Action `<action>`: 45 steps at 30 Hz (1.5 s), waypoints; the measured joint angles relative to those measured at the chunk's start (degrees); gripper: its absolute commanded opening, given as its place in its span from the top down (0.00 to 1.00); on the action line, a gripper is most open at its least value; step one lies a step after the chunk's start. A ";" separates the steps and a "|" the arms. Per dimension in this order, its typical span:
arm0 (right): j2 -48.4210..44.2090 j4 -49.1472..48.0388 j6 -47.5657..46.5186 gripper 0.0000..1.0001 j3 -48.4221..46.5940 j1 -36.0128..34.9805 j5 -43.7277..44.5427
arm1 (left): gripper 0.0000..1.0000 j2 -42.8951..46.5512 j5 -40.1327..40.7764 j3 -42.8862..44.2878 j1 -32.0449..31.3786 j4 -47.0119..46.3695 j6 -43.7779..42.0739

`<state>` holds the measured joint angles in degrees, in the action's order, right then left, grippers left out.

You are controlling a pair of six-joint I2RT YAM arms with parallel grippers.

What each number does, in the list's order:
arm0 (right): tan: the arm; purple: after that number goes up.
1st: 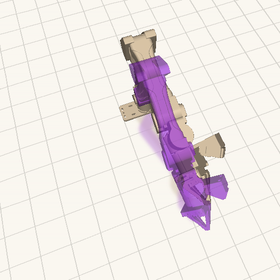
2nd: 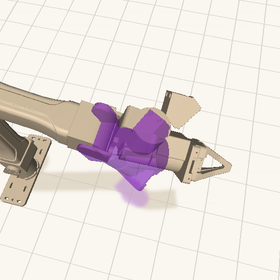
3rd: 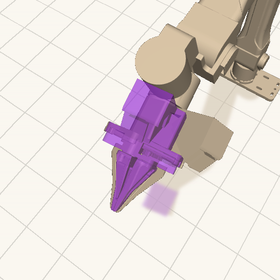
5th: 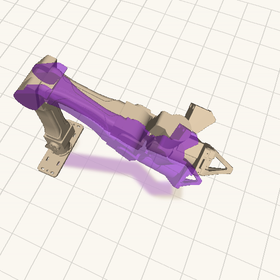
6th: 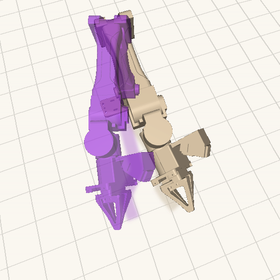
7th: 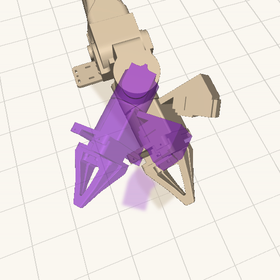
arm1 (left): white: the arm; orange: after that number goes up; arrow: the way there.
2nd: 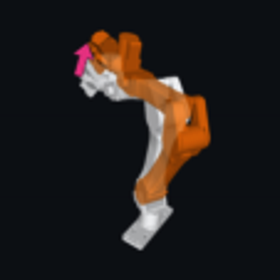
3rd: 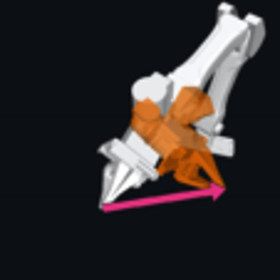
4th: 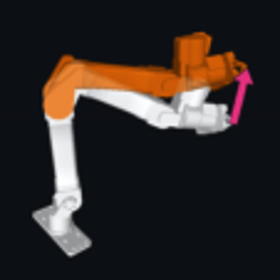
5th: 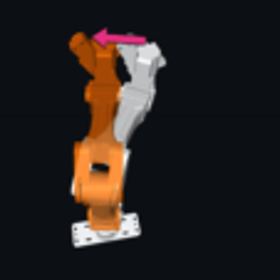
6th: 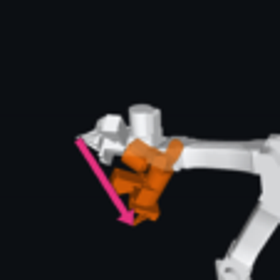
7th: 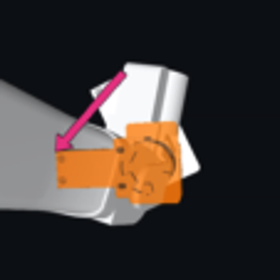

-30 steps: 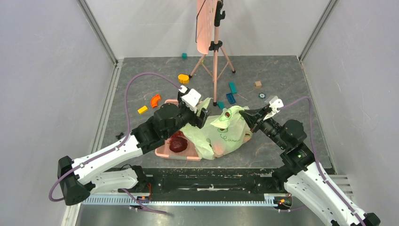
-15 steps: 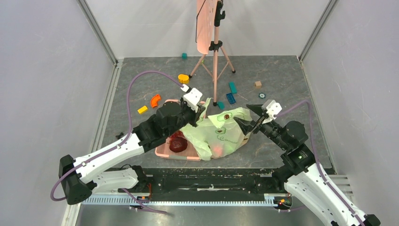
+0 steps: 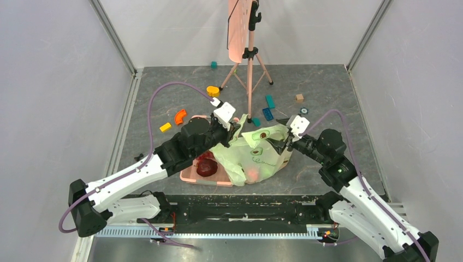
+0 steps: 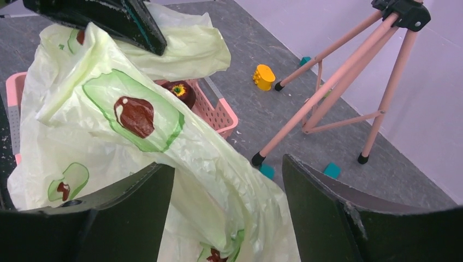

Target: Take the fake fruits out of the plastic bag

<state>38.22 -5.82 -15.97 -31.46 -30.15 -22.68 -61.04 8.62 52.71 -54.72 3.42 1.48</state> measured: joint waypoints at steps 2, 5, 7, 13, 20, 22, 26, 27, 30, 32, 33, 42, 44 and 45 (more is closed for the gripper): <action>1.81 -0.17 -0.39 0.60 -1.22 0.00 0.39 | 0.98 -0.02 -0.02 0.00 0.00 -0.52 0.00; 5.11 -0.20 0.46 0.94 -4.20 0.00 2.38 | 0.98 -0.20 0.39 0.00 0.00 -1.99 0.00; 7.10 -0.15 2.23 1.00 -6.58 0.00 5.53 | 0.98 -0.57 1.53 0.07 0.02 -3.72 0.00; 11.52 0.39 7.17 1.00 -13.88 0.02 21.14 | 0.98 -6.62 3.15 5.55 1.97 -9.81 0.00; 14.80 -0.42 10.97 1.00 -22.97 4.72 33.31 | 0.98 -13.99 1.62 14.29 3.93 -18.73 -0.59; 14.45 -1.01 11.89 1.00 -23.02 5.84 34.71 | 0.98 -14.16 0.70 13.68 3.91 -22.73 -0.70; 10.38 -2.12 13.90 0.56 -17.40 6.27 35.89 | 0.98 -13.05 -5.05 4.52 3.98 -36.11 -0.31; 8.87 -1.95 14.71 0.42 -15.23 6.27 35.91 | 0.98 -12.94 -6.47 1.95 3.96 -38.38 0.02; 4.98 -0.04 16.72 0.24 -9.20 6.27 35.34 | 0.98 -13.35 -10.82 -7.10 3.78 -44.22 1.29; 3.34 3.02 17.49 0.18 -6.88 6.32 34.14 | 0.98 -14.05 -11.85 -13.00 3.19 -47.84 2.69; 2.91 4.90 17.81 0.18 -6.69 6.32 33.35 | 0.98 -14.43 -11.91 -15.23 2.82 -49.48 3.45; -1.29 12.68 18.86 0.21 -13.51 6.32 23.37 | 0.98 -14.03 -8.74 -18.69 1.62 -54.25 7.13; -1.57 12.55 18.99 0.16 -15.91 6.32 20.87 | 0.98 -13.53 -7.98 -18.32 1.60 -54.01 7.67; -1.62 12.48 19.06 0.12 -16.96 6.32 19.98 | 0.98 -13.25 -7.52 -18.12 1.60 -53.86 7.87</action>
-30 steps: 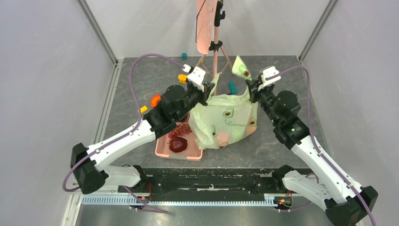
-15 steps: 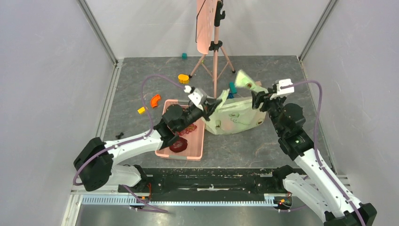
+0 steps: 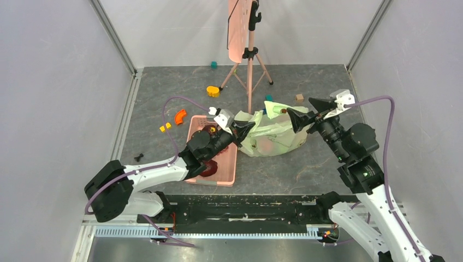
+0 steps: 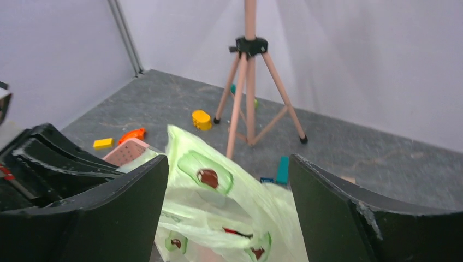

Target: Take the fake fruits out of the plastic bag

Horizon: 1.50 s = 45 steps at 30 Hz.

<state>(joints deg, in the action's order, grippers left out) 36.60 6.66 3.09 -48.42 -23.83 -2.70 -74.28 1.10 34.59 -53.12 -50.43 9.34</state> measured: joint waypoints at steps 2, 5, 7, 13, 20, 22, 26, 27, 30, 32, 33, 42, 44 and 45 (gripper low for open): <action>0.79 -0.22 0.20 0.11 -2.32 -0.02 -1.20 | 0.98 0.46 0.50 0.50 0.00 0.72 0.28; 4.11 0.17 0.92 0.02 -4.94 0.00 0.24 | 0.98 0.59 1.03 1.49 0.00 2.16 0.70; 8.35 1.70 0.70 0.02 -7.76 -0.02 2.56 | 0.98 0.59 1.44 1.88 0.00 3.06 0.87; 21.66 4.24 -2.54 0.02 -17.09 0.57 7.21 | 0.98 0.61 1.57 2.51 0.00 6.34 1.77; 21.53 6.36 -0.79 0.02 -14.97 2.34 8.59 | 0.98 1.77 2.14 2.60 0.00 8.94 1.79; 21.16 6.38 1.46 0.02 -14.95 2.32 8.66 | 0.98 2.36 2.67 2.60 0.00 9.35 1.81; 18.34 6.25 4.94 0.02 -13.75 2.71 7.45 | 0.98 2.69 3.37 2.60 0.00 9.77 1.81; 18.25 7.04 5.79 0.02 -14.49 2.91 7.02 | 0.98 2.69 3.37 2.60 0.00 9.94 1.84; 21.88 11.30 7.74 0.13 -21.49 3.21 5.62 | 0.98 2.69 3.39 2.60 0.00 10.19 1.95; 25.59 12.50 8.76 0.20 -26.62 3.23 3.06 | 0.98 2.69 3.52 2.60 0.00 10.43 2.05; 27.19 12.74 9.64 0.25 -28.59 3.15 0.90 | 0.98 2.69 3.61 2.60 0.00 10.60 2.08; 36.28 18.40 19.02 0.69 -34.10 -4.46 -2.23 | 0.98 2.69 4.66 2.60 0.00 11.04 2.08; 38.25 19.37 20.76 0.80 -34.10 -5.90 -1.70 | 0.98 2.69 4.72 2.60 0.00 10.99 2.08; 39.34 19.98 21.68 0.85 -34.10 -6.34 -1.29 | 0.98 2.69 4.74 2.60 0.00 10.99 2.08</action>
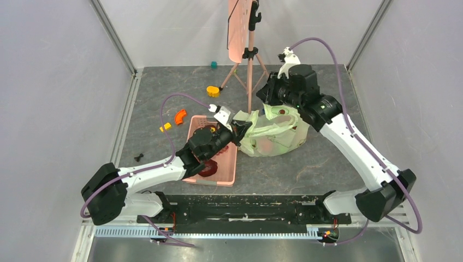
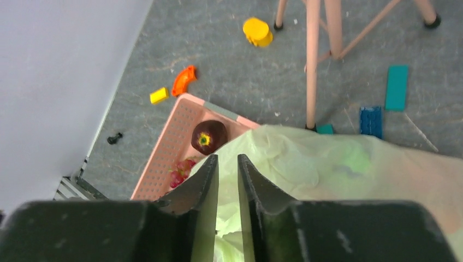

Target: Take the fake fruits out of the plastic bag

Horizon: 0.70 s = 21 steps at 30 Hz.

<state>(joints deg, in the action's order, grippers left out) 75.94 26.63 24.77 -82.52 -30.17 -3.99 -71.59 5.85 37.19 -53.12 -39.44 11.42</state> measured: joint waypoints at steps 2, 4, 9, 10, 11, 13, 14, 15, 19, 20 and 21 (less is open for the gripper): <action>1.40 1.55 0.81 0.94 0.00 -1.03 0.94 | 0.98 0.00 0.02 0.00 0.00 -0.02 0.00; 1.81 3.08 1.18 0.99 0.24 -1.64 2.45 | 0.98 -0.02 0.07 0.00 0.00 -0.07 0.00; -4.02 4.85 1.84 1.00 9.25 -2.10 7.10 | 0.98 -0.37 0.11 -0.13 -0.11 -0.81 0.00; -5.57 5.40 1.84 1.00 11.54 -2.10 7.61 | 0.98 -0.61 0.11 -0.28 -0.22 -1.29 0.00; -7.08 5.92 1.84 1.00 13.88 -2.08 8.00 | 0.98 -0.81 0.13 -0.55 -0.37 -1.60 -0.02; -9.38 6.03 1.81 1.00 18.23 -2.10 8.39 | 0.98 -1.29 0.13 -1.29 -0.87 -2.05 -0.04; -10.23 6.14 1.84 1.00 20.24 -2.10 8.46 | 0.98 -1.57 0.13 -1.77 -1.27 -2.51 -0.07; -11.19 6.01 1.84 1.00 22.91 -2.10 8.68 | 0.98 -1.79 0.13 -2.34 -1.77 -2.91 -0.15; -13.75 6.67 2.14 1.00 31.91 -2.14 9.77 | 0.98 -1.97 0.09 -6.71 -4.42 -7.67 -1.77; -14.25 6.73 2.23 1.00 33.99 -2.14 10.16 | 0.98 -1.97 0.09 -7.32 -5.18 -8.15 -2.08; -14.62 6.91 2.27 1.00 35.26 -2.14 10.43 | 0.98 -2.08 0.13 -8.41 -5.97 -9.49 -2.56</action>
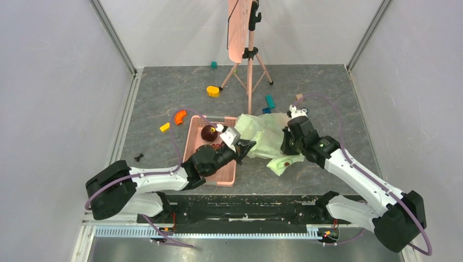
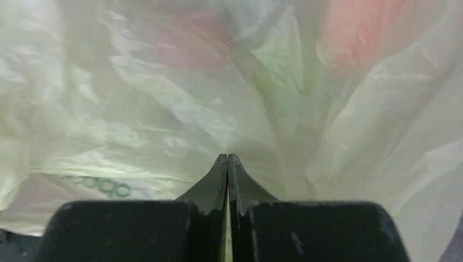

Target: Take the fake fruits out of the plastic bag

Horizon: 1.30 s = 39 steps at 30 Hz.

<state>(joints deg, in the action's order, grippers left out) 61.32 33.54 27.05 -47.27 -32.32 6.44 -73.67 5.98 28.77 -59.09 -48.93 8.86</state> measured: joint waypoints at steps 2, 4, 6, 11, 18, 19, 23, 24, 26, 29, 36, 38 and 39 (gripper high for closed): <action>-1.40 0.04 0.33 1.00 3.48 0.00 0.98 | 0.98 -0.50 0.00 -2.64 -1.53 -3.06 -0.72; -2.54 -0.07 0.59 1.00 5.90 0.00 1.92 | 0.98 -1.11 0.00 -4.74 -2.56 -5.53 -0.92; -3.43 -0.15 0.74 1.00 7.87 0.00 2.75 | 0.98 -1.86 -0.02 -6.67 -3.41 -8.11 -1.05; -7.85 -2.84 -0.07 0.85 12.17 0.00 1.33 | 0.98 -4.79 0.26 -9.66 -6.23 -14.43 -2.58; -18.88 -12.63 -3.37 0.88 13.05 0.00 -8.09 | 0.98 -8.28 6.67 -12.13 -10.21 -22.01 -2.71; -19.82 -14.36 -3.76 0.90 13.05 0.00 -10.14 | 0.98 -8.55 8.11 -12.26 -10.84 -23.02 -2.71; -20.31 -18.32 -4.35 0.94 13.07 -0.20 -15.74 | 0.98 -8.79 13.97 -12.28 -13.79 -26.23 -2.69; -19.93 -18.99 -4.39 0.95 13.25 -0.35 -16.72 | 0.98 -8.79 15.23 -12.26 -14.56 -26.82 -2.69; -19.37 -19.82 -4.39 0.95 13.88 -0.70 -18.08 | 0.98 -8.79 17.00 -12.24 -15.67 -27.98 -2.71; -18.73 -20.44 -4.33 0.96 15.39 -1.57 -20.00 | 0.98 -9.22 19.17 -12.22 -17.20 -31.28 -2.78; -15.65 -22.32 -3.89 0.98 17.33 -5.92 -22.21 | 0.98 -11.39 19.89 -11.76 -18.25 -35.36 -3.43; -14.67 -22.86 -3.63 0.98 17.88 -7.61 -22.25 | 0.98 -11.96 19.91 -11.47 -18.27 -35.76 -3.87; -14.16 -23.06 -3.50 0.97 18.14 -8.68 -22.18 | 0.98 -12.33 19.93 -11.39 -18.27 -35.85 -4.02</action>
<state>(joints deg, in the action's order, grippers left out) 47.16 10.48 23.55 -29.12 -40.99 -15.75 -86.00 25.91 17.39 -77.36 -84.77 4.84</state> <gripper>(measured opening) 0.028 0.026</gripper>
